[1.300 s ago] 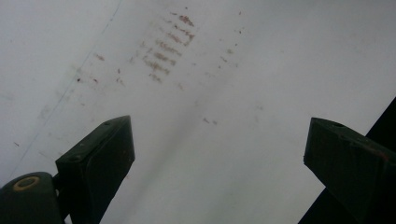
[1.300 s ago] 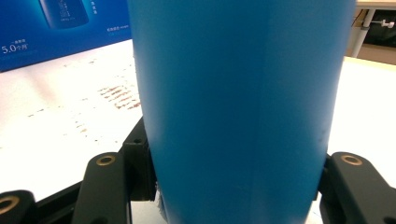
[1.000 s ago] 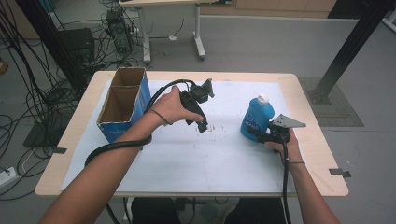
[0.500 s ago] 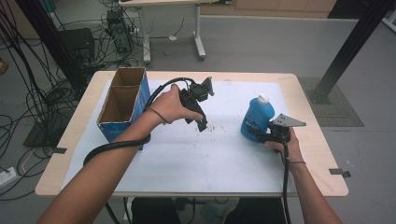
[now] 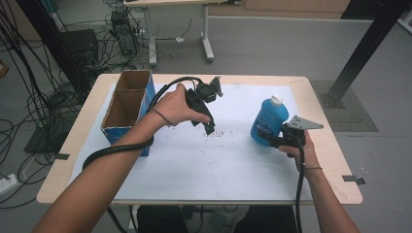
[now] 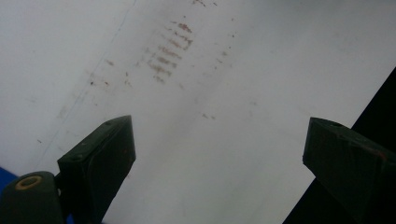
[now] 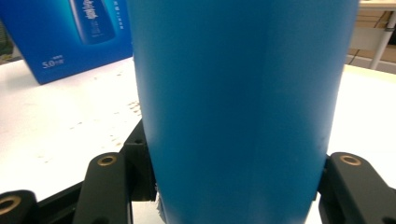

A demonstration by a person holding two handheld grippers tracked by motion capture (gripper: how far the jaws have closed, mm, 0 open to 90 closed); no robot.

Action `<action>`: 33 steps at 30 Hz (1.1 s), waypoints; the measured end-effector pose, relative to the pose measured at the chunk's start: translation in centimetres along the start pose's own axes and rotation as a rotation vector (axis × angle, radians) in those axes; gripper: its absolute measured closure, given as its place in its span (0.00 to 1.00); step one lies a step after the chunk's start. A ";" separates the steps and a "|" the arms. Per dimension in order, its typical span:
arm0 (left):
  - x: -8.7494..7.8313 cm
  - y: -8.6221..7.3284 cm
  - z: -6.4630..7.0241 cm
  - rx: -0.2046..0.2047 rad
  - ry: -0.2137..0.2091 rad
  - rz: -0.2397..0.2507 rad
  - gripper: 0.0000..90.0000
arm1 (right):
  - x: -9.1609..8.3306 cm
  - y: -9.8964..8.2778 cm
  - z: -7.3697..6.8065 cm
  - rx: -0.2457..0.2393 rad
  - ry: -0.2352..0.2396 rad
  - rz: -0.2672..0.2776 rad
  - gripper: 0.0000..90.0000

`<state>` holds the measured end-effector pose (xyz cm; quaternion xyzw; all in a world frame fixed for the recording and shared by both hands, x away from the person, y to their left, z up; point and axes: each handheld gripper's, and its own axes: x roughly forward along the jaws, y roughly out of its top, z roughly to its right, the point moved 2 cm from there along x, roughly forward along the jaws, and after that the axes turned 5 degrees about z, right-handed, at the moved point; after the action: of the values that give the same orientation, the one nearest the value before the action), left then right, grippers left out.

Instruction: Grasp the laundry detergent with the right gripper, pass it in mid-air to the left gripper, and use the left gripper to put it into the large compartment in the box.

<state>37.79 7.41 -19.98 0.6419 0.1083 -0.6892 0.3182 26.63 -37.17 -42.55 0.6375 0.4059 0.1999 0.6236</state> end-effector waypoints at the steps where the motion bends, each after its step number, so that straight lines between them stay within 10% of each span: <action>1: -0.1 0.0 0.1 0.007 -0.001 -0.004 0.11 | 0.0 0.1 0.0 0.001 0.010 -0.003 0.46; 33: -2.4 0.1 1.5 0.152 -0.024 -0.001 0.10 | 2.1 2.6 -1.1 -0.043 0.314 -0.066 0.46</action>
<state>36.57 7.22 -17.47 0.6559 0.0521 -0.7031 0.2697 27.75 -34.55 -40.44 0.5714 0.5147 0.2850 0.5721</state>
